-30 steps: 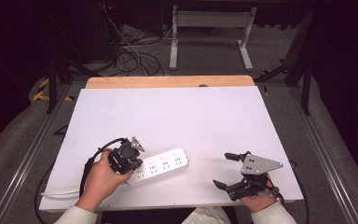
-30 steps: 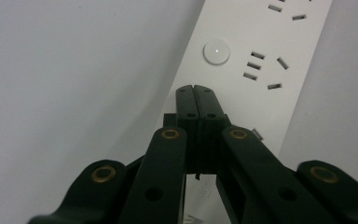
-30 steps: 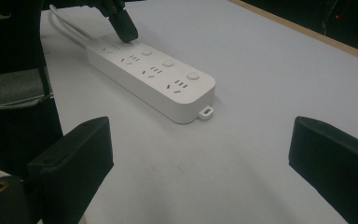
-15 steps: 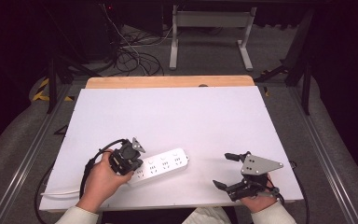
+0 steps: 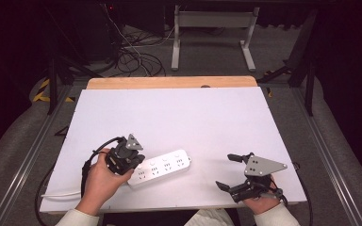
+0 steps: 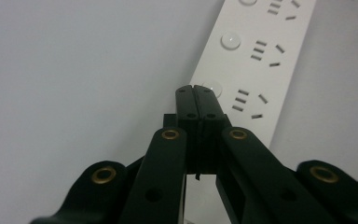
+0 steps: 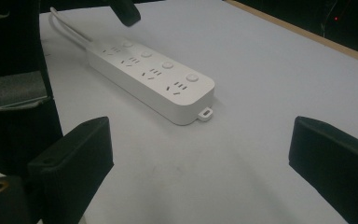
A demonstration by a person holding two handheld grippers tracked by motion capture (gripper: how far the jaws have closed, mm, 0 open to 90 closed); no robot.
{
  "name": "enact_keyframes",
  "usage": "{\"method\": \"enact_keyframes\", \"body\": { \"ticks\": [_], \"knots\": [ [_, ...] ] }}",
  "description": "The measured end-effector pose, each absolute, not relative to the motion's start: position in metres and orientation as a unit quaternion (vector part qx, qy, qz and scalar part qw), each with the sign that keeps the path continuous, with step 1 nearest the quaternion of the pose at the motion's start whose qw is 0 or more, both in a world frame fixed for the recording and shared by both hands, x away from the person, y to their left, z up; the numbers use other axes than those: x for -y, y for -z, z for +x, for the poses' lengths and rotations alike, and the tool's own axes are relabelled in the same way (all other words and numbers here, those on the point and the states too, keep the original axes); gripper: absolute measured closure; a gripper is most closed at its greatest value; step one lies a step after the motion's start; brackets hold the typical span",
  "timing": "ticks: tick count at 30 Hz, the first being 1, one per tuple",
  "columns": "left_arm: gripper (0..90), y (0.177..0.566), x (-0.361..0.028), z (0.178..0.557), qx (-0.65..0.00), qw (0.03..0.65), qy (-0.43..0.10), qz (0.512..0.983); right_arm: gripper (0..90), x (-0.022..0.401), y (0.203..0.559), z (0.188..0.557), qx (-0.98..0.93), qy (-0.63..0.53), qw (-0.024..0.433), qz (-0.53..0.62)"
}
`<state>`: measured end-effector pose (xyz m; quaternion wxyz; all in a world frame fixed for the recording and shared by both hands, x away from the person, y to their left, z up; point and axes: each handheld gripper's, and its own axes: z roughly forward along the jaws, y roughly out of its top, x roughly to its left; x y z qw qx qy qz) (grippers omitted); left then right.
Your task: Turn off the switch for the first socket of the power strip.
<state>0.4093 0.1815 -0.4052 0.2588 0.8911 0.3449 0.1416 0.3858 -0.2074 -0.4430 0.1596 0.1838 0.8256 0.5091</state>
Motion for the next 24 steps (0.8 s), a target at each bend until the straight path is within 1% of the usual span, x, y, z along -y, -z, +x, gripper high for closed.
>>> {"method": "enact_keyframes", "body": {
  "ticks": [10,18,19,20,21,22,24],
  "knots": [
    [90.0,0.3997,-0.1829,0.4065,-0.340,0.264,-0.138,0.892,6.7,0.2068,0.4427,0.3850,-0.826,-0.509,0.160,0.182],
    [90.0,0.3989,-0.1821,0.4067,-0.332,0.276,-0.152,0.889,6.6,0.2071,0.4429,0.3853,-0.826,-0.509,0.160,0.183],
    [89.0,0.3980,-0.1828,0.4066,-0.332,0.283,-0.154,0.886,6.6,0.2070,0.4429,0.3852,-0.826,-0.508,0.161,0.182],
    [76.6,0.3971,-0.1837,0.4068,-0.332,0.292,-0.155,0.884,6.6,0.2071,0.4429,0.3852,-0.826,-0.509,0.161,0.183],
    [71.6,0.3965,-0.1842,0.4070,-0.332,0.299,-0.156,0.881,6.6,0.2074,0.4429,0.3853,-0.826,-0.509,0.161,0.183],
    [69.5,0.3957,-0.1848,0.4067,-0.330,0.306,-0.156,0.879,6.6,0.2075,0.4429,0.3854,-0.826,-0.509,0.161,0.183],
    [68.4,0.3940,-0.1856,0.4056,-0.322,0.315,-0.156,0.879,6.6,0.2074,0.4429,0.3854,-0.826,-0.509,0.161,0.183]
  ]
}}
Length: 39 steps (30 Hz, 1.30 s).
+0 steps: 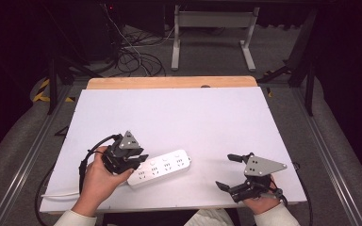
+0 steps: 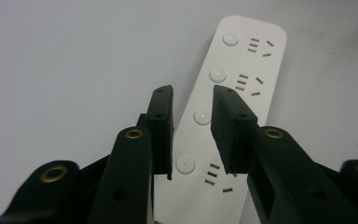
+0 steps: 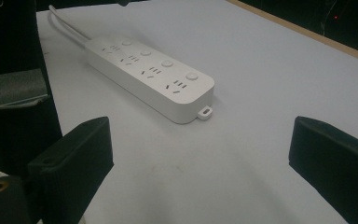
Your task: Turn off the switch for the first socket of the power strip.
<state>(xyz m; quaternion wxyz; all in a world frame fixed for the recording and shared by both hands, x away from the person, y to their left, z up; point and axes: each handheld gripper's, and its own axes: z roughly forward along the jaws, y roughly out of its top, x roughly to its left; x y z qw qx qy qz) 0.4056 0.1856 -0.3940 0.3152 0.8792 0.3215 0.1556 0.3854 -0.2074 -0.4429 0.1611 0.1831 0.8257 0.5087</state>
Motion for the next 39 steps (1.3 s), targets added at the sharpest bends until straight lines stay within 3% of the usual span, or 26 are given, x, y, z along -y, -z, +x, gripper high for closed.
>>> {"method": "enact_keyframes", "body": {
  "ticks": [4,7,17,24,39],
  "knots": [
    [52.0,0.391,-0.186,0.404,-0.309,0.344,-0.163,0.872,6.6,0.208,0.443,0.385,-0.825,-0.509,0.162,0.182],
    [50.5,0.391,-0.186,0.404,-0.303,0.356,-0.164,0.868,6.6,0.208,0.442,0.385,-0.825,-0.509,0.164,0.183],
    [31.0,0.384,-0.194,0.397,-0.286,0.414,-0.190,0.843,6.4,0.209,0.442,0.385,-0.822,-0.512,0.167,0.183],
    [25.4,0.382,-0.203,0.390,-0.273,0.446,-0.198,0.829,6.4,0.210,0.441,0.384,-0.821,-0.515,0.168,0.183],
    [23.2,0.386,-0.237,0.376,-0.273,0.496,-0.211,0.797,5.8,0.212,0.441,0.384,-0.817,-0.519,0.170,0.185]
  ]
}}
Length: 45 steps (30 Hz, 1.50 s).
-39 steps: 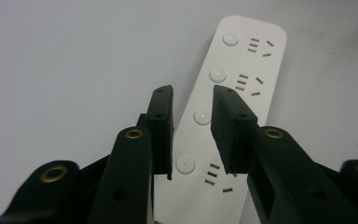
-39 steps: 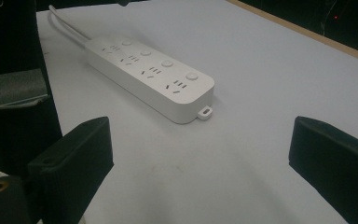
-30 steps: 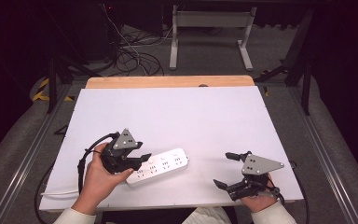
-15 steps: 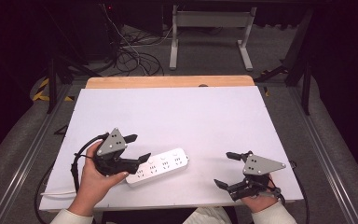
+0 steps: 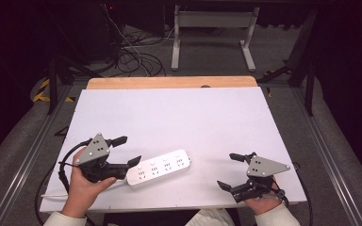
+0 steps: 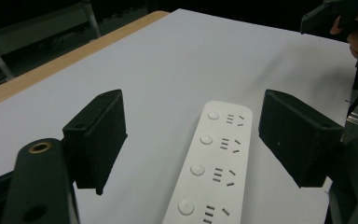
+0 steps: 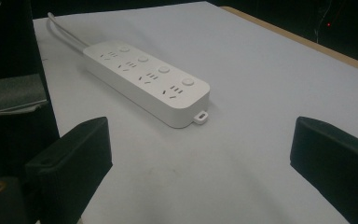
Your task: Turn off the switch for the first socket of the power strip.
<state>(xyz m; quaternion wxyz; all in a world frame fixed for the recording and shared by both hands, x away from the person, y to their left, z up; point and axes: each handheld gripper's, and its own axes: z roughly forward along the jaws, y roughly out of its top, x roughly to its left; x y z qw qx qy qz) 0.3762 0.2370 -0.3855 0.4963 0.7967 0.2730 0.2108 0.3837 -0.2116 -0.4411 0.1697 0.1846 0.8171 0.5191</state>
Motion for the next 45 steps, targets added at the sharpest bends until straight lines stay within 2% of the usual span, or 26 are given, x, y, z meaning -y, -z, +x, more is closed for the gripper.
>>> {"method": "enact_keyframes", "body": {
  "ticks": [12,21,34,45],
  "knots": [
    [22.8,0.390,-0.276,0.362,-0.289,0.506,-0.236,0.778,5.1,0.213,0.442,0.384,-0.812,-0.526,0.172,0.187],
    [21.4,0.408,-0.302,0.353,-0.300,0.504,-0.242,0.773,5.0,0.215,0.442,0.385,-0.808,-0.529,0.174,0.191],
    [20.2,0.437,-0.316,0.350,-0.299,0.493,-0.251,0.778,4.9,0.218,0.445,0.388,-0.807,-0.529,0.171,0.199],
    [19.7,0.459,-0.322,0.347,-0.322,0.490,-0.232,0.776,4.9,0.218,0.446,0.390,-0.811,-0.522,0.170,0.204]
  ]
}}
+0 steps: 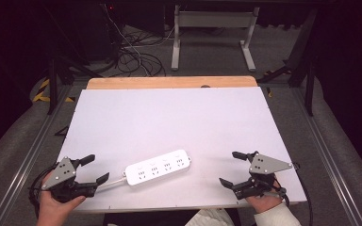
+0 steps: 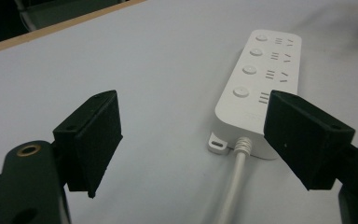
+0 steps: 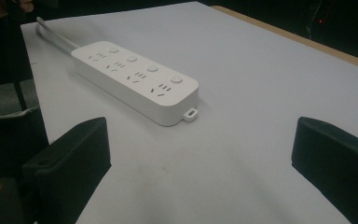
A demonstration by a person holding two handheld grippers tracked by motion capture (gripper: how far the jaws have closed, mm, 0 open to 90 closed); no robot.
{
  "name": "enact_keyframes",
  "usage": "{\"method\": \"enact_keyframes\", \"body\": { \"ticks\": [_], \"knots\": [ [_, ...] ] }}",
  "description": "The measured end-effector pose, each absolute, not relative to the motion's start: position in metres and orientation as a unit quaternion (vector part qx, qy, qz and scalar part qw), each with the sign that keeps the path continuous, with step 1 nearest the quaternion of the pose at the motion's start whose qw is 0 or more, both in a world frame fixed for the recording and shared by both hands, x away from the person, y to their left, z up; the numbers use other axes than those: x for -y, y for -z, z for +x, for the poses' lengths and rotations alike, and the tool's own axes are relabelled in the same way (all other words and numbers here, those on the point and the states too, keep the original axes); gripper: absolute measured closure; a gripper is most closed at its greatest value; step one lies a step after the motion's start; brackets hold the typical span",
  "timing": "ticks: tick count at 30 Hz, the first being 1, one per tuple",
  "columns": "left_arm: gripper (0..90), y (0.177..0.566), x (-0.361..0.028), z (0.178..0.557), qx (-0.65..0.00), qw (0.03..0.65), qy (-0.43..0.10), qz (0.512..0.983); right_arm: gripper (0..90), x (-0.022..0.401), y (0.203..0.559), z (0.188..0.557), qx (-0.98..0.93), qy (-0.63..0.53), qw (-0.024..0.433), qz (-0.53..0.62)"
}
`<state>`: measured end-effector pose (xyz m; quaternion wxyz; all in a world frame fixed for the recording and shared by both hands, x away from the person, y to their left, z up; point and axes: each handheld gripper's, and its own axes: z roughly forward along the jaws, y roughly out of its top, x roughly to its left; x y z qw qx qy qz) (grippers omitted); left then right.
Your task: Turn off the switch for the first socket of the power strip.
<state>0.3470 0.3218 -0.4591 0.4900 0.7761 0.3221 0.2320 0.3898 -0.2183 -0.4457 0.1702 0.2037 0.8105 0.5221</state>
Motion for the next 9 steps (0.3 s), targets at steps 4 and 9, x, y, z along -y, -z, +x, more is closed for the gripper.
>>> {"method": "enact_keyframes", "body": {
  "ticks": [4,9],
  "knots": [
    [20.6,0.4604,-0.3230,0.3465,-0.335,0.493,-0.229,0.770,5.0,0.2182,0.4461,0.3905,-0.811,-0.521,0.169,0.203],
    [20.6,0.4612,-0.3205,0.3473,-0.333,0.490,-0.227,0.773,5.2,0.2183,0.4464,0.3920,-0.815,-0.514,0.166,0.209]
  ]
}}
